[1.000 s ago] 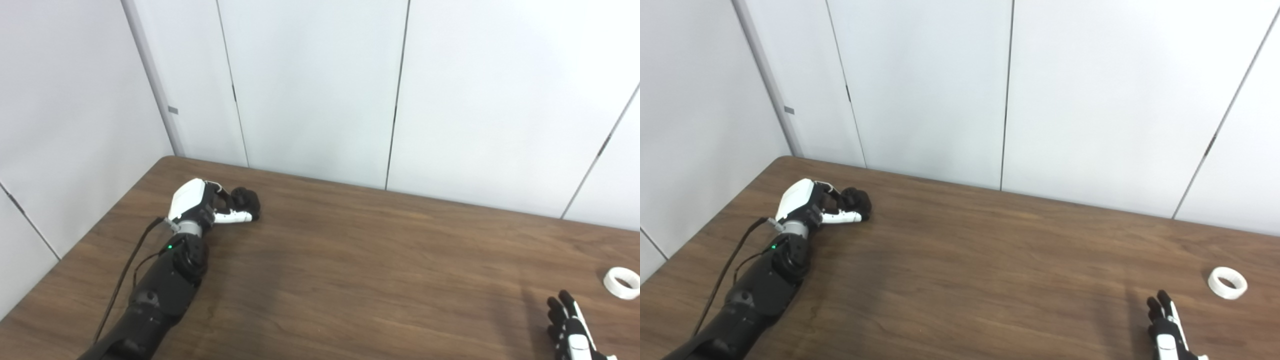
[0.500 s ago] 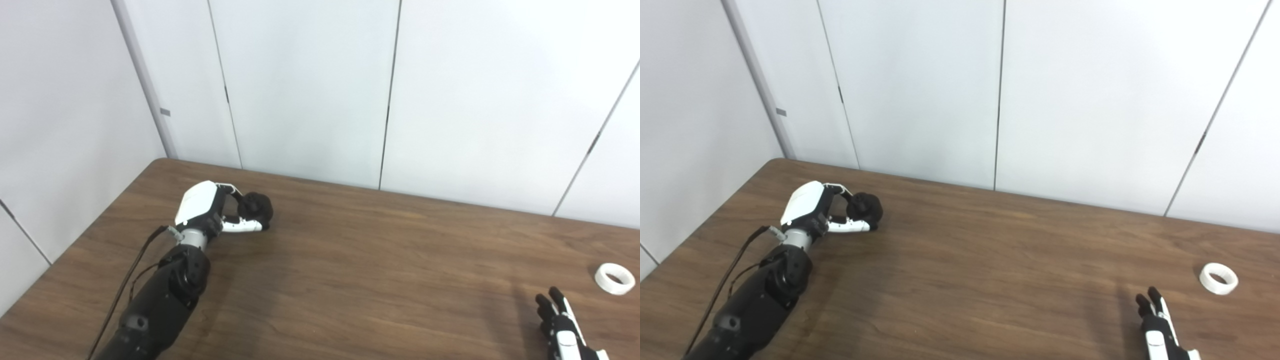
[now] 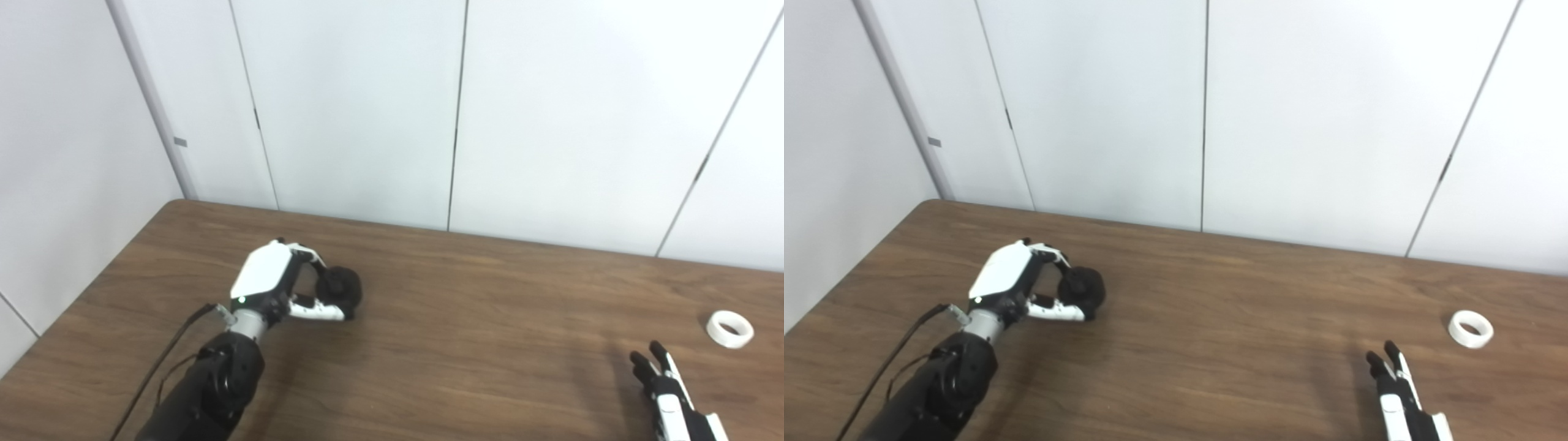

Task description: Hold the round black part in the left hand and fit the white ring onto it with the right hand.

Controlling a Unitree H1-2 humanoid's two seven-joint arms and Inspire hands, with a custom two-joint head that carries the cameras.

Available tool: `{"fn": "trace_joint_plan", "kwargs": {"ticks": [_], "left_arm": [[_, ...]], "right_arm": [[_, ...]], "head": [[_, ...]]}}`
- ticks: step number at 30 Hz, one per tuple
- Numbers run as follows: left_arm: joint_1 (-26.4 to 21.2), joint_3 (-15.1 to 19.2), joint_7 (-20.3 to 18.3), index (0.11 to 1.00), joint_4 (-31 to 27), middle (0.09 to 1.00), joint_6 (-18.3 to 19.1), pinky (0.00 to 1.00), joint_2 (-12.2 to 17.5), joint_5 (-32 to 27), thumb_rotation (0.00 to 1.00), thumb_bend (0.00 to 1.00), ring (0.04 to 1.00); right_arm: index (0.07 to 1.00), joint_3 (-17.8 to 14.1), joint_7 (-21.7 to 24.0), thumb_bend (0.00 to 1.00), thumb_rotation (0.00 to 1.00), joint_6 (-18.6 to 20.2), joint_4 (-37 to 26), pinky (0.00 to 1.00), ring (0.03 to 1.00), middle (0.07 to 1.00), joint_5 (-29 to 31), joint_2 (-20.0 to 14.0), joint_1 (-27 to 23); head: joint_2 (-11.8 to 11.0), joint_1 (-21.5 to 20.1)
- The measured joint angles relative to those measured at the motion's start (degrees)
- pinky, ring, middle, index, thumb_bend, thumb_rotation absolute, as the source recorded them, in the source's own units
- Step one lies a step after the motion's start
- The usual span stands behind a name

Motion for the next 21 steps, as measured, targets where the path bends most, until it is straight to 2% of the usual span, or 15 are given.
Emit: {"fn": "trace_joint_plan", "kwargs": {"ticks": [6, 11, 21], "left_arm": [[3.0, -2.7, -2.7, 0.483, -6.7, 0.767, -0.1, 1.0, -2.6, 3.6, 0.05, 0.52, 0.877], [4.9, -4.7, -3.7, 0.483, -8.5, 0.768, -1.8, 1.0, -3.7, 6.8, 0.06, 0.52, 0.881], [5.5, -8.1, -6.5, 0.483, -10.8, 0.768, -3.2, 1.0, -7.4, 10.4, 0.06, 0.52, 0.879]], "right_arm": [[0.976, 0.4, -0.4, 0.46, 1.0, -1.1, 0.8, 1.0, 0.946, 0.918, -0.5, 0.3, -0.1], [0.976, 1.0, -1.0, 0.47, 1.0, -1.7, 1.2, 1.0, 0.94, 0.912, -1.7, 0.7, -0.3], [0.969, 2.5, -2.1, 0.5, 1.0, -1.5, 1.3, 1.0, 0.94, 0.913, -3.2, 2.2, -0.6]], "head": [[0.9, -2.4], [1.6, -4.5], [3.3, -8.4]]}}
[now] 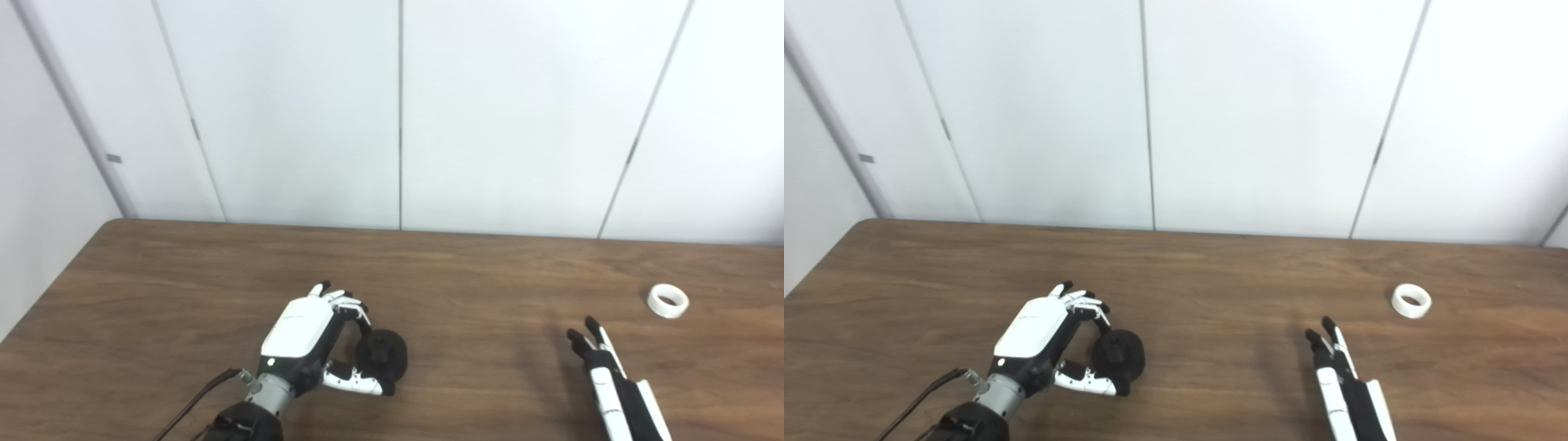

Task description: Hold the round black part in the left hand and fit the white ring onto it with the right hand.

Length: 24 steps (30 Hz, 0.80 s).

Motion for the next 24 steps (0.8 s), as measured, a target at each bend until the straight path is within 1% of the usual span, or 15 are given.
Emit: {"fn": "trace_joint_plan", "kwargs": {"ticks": [5, 9, 12, 16, 19, 24], "left_arm": [[2.0, -1.7, -1.0, 0.483, 0.0, 0.767, -1.3, 1.0, -1.7, 1.0, 0.06, 0.52, 0.882], [2.9, -2.7, -1.7, 0.483, 0.0, 0.766, -2.8, 1.0, -2.0, 2.4, 0.06, 0.52, 0.884], [3.4, -2.9, -2.0, 0.483, 0.0, 0.769, -3.2, 1.0, -2.3, 3.1, 0.06, 0.52, 0.885], [3.5, -3.3, -2.3, 0.483, -0.2, 0.772, -3.4, 1.0, -2.6, 4.3, 0.06, 0.52, 0.883], [3.8, -3.8, -2.2, 0.483, -0.4, 0.775, -4.0, 1.0, -2.8, 4.6, 0.05, 0.52, 0.882], [5.0, -4.3, -2.0, 0.483, -0.9, 0.777, -5.3, 1.0, -3.4, 4.7, 0.05, 0.52, 0.884]], "right_arm": [[0.962, 0.3, -0.3, 0.48, 1.0, 0.4, 0.0, 1.0, 0.931, 0.908, -0.2, 1.0, -0.2], [0.961, 0.8, -0.4, 0.5, 1.0, 0.6, -0.1, 0.98, 0.922, 0.904, -1.1, 1.3, -0.4], [0.957, 0.9, -0.5, 0.5, 1.0, 0.9, -0.2, 0.97, 0.915, 0.9, -1.3, 1.5, -0.7], [0.953, 0.9, -0.7, 0.51, 1.0, 2.2, -1.1, 0.97, 0.914, 0.893, -1.7, 1.6, -0.9], [0.947, 0.9, -0.9, 0.52, 1.0, 3.3, -2.2, 0.96, 0.905, 0.89, -2.3, 1.6, -0.9], [0.952, 0.8, -1.0, 0.53, 1.0, 4.3, -2.5, 0.98, 0.907, 0.895, -2.3, 1.7, -1.3]], "head": [[1.1, -1.9], [1.9, -2.9], [2.5, -3.4], [3.5, -4.1], [3.9, -4.3], [4.6, -4.9]]}}
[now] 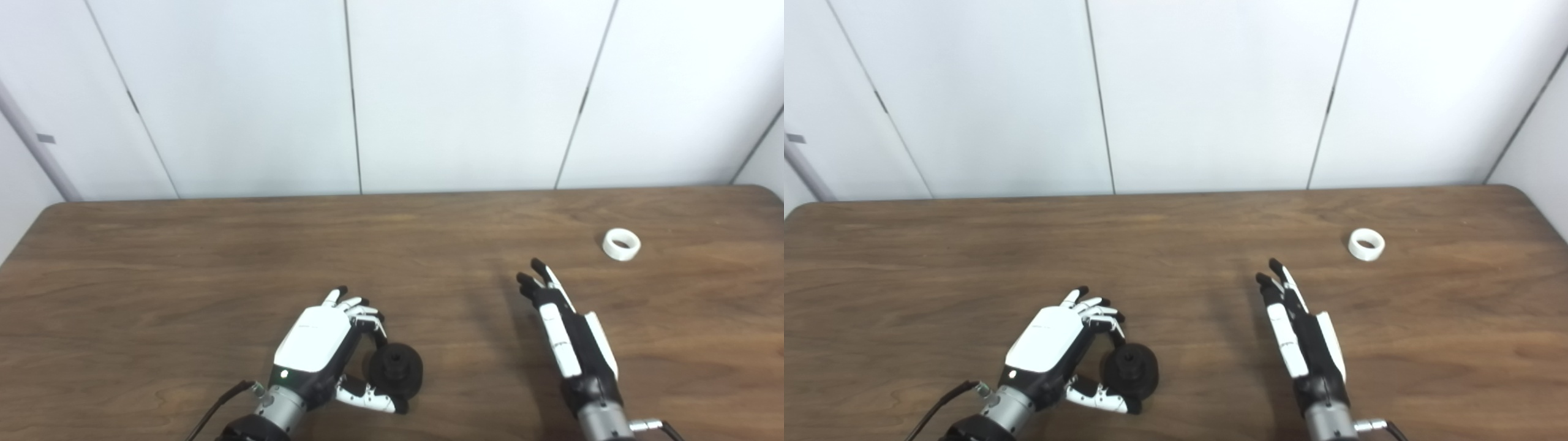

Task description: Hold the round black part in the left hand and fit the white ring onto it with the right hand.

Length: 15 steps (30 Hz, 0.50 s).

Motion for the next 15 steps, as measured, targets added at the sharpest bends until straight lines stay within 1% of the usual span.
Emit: {"fn": "trace_joint_plan", "kwargs": {"ticks": [3, 6, 7, 9, 10, 11, 12, 13, 15], "left_arm": [[0.2, 0.0, 0.2, 0.483, 0.0, 0.778, -0.2, 1.0, -0.1, 0.8, 0.05, 0.52, 0.887], [0.2, -0.1, 0.1, 0.484, 0.0, 0.78, -0.2, 1.0, -0.2, 1.1, 0.06, 0.52, 0.889], [0.2, -0.1, 0.1, 0.484, 0.0, 0.781, -0.2, 1.0, -0.2, 1.2, 0.05, 0.52, 0.89], [0.2, -0.1, 0.1, 0.484, 0.0, 0.781, -0.2, 1.0, -0.2, 1.2, 0.05, 0.52, 0.892], [0.2, -0.1, 0.0, 0.484, 0.0, 0.781, -0.2, 1.0, -0.2, 1.3, 0.05, 0.52, 0.893], [0.2, -0.1, 0.0, 0.484, -0.1, 0.781, -0.2, 1.0, -0.2, 1.4, 0.05, 0.52, 0.893], [0.2, -0.1, -0.1, 0.484, -0.1, 0.781, -0.2, 1.0, -0.3, 1.4, 0.05, 0.52, 0.894], [0.2, -0.1, -0.1, 0.484, -0.1, 0.78, -0.2, 1.0, -0.3, 1.5, 0.05, 0.52, 0.894], [0.2, 0.0, -0.2, 0.484, -0.2, 0.781, -0.2, 1.0, -0.3, 1.5, 0.05, 0.52, 0.897]], "right_arm": [[0.944, -0.3, 0.0, 0.53, 1.0, 0.2, -0.2, 0.98, 0.91, 0.899, 0.3, 0.0, -0.1], [0.925, -1.0, -0.1, 0.53, 1.0, 0.4, -0.6, 0.95, 0.91, 0.901, 0.4, 0.0, -0.5], [0.914, -1.2, -0.2, 0.53, 0.95, 0.8, -1.0, 0.93, 0.906, 0.898, 0.2, -0.1, -0.6], [0.902, -1.9, -0.9, 0.53, 0.9, 1.8, -1.9, 0.92, 0.9, 0.894, -0.3, -0.1, -1.1], [0.898, -2.3, -1.1, 0.53, 0.88, 2.3, -2.2, 0.91, 0.896, 0.89, -0.8, -0.3, -1.5], [0.885, -2.6, -1.2, 0.55, 0.82, 2.7, -2.4, 0.88, 0.884, 0.881, -1.5, -0.6, -2.0], [0.876, -2.8, -1.3, 0.56, 0.79, 3.7, -2.9, 0.86, 0.876, 0.877, -2.8, -1.1, -2.4], [0.868, -2.8, -1.3, 0.56, 0.76, 4.7, -3.7, 0.85, 0.872, 0.874, -4.1, -1.8, -2.8], [0.863, -3.2, -1.3, 0.58, 0.69, 5.9, -4.2, 0.85, 0.873, 0.878, -6.5, -3.4, -3.8]], "head": [[0.6, -0.9], [1.0, -1.5], [1.2, -1.8], [1.2, -1.8], [1.6, -2.3], [1.6, -2.3], [2.1, -2.8], [2.1, -2.8], [2.5, -4.1]]}}
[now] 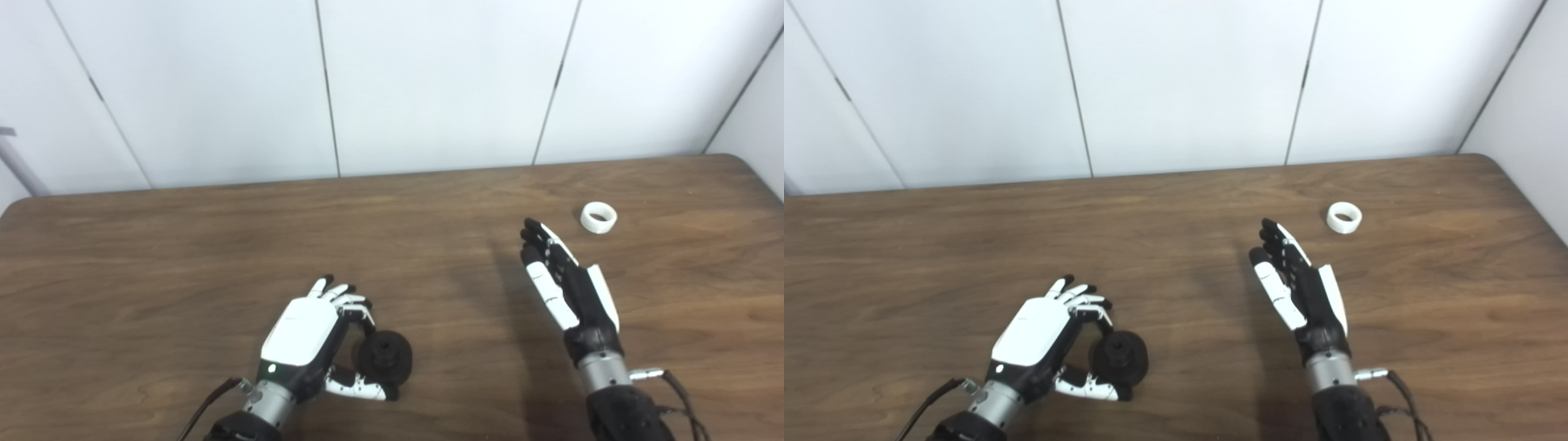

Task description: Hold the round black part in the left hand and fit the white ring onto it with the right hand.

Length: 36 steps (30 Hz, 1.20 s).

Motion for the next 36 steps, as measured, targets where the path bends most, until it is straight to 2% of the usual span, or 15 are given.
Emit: {"fn": "trace_joint_plan", "kwargs": {"ticks": [6, 7, 9, 12, 14, 17, 24, 31, 36], "left_arm": [[0.1, 0.1, -0.2, 0.484, -0.2, 0.777, -0.2, 1.0, 0.1, 0.0, 0.05, 0.52, 0.892], [0.1, 0.2, -0.2, 0.484, -0.2, 0.776, -0.3, 1.0, 0.1, 0.0, 0.05, 0.52, 0.89], [0.1, 0.3, -0.2, 0.484, -0.2, 0.773, -0.8, 1.0, 0.2, -0.1, 0.05, 0.52, 0.887], [0.4, 0.6, -0.2, 0.484, -0.2, 0.77, -1.9, 1.0, 0.6, -0.4, 0.05, 0.52, 0.883], [0.6, 0.9, -0.1, 0.484, -0.2, 0.77, -2.2, 1.0, 0.6, -0.5, 0.05, 0.52, 0.88], [0.7, 1.1, -0.1, 0.484, -0.2, 0.769, -2.5, 1.0, 0.6, -0.5, 0.05, 0.52, 0.878], [0.8, 1.9, 0.0, 0.483, 0.0, 0.762, -4.0, 1.0, 0.9, -0.6, 0.05, 0.52, 0.872], [1.1, 2.5, -0.4, 0.483, 0.0, 0.762, -4.3, 1.0, 1.0, -0.7, 0.05, 0.52, 0.872], [1.5, 3.2, -0.4, 0.483, 0.0, 0.756, -4.6, 1.0, 1.1, -1.9, 0.05, 0.52, 0.865]], "right_arm": [[0.865, -2.4, 0.4, 0.63, 0.56, 2.9, 0.0, 0.79, 0.868, 0.893, -2.5, -5.0, -3.4], [0.863, -2.5, 0.5, 0.63, 0.53, 3.2, 0.1, 0.77, 0.862, 0.895, -2.8, -5.7, -3.8], [0.864, -2.7, 0.9, 0.62, 0.48, 3.4, 0.6, 0.64, 0.812, 0.897, -3.8, -7.9, -5.3], [0.859, -2.8, 1.6, 0.64, 0.47, 4.9, 1.4, 0.62, 0.783, 0.873, -5.8, -10.8, -7.4], [0.85, -2.5, 2.3, 0.68, 0.46, 6.2, 2.5, 0.76, 0.84, 0.87, -7.9, -12.5, -8.6], [0.834, -1.9, 3.4, 0.7, 0.43, 7.8, 4.1, 0.83, 0.872, 0.864, -10.5, -15.1, -10.2], [0.76, -1.8, 4.3, 0.77, 0.32, 9.6, 10.5, 0.89, 0.931, 0.881, -13.7, -18.1, -16.3], [0.78, -0.3, 4.8, 0.83, 0.3, 9.7, 19.1, 0.92, 0.991, 0.94, -16.1, -21.4, -20.1], [0.785, 2.1, 5.8, 0.83, 0.31, 9.6, 24.8, 0.99, 1.0, 0.968, -17.0, -23.2, -22.9]], "head": [[0.2, -3.0], [0.1, -4.0], [0.1, -4.8], [0.0, -6.1], [-0.2, -6.7], [-0.3, -7.5], [-0.7, -9.3], [-0.9, -11.3], [-1.0, -11.8]]}}
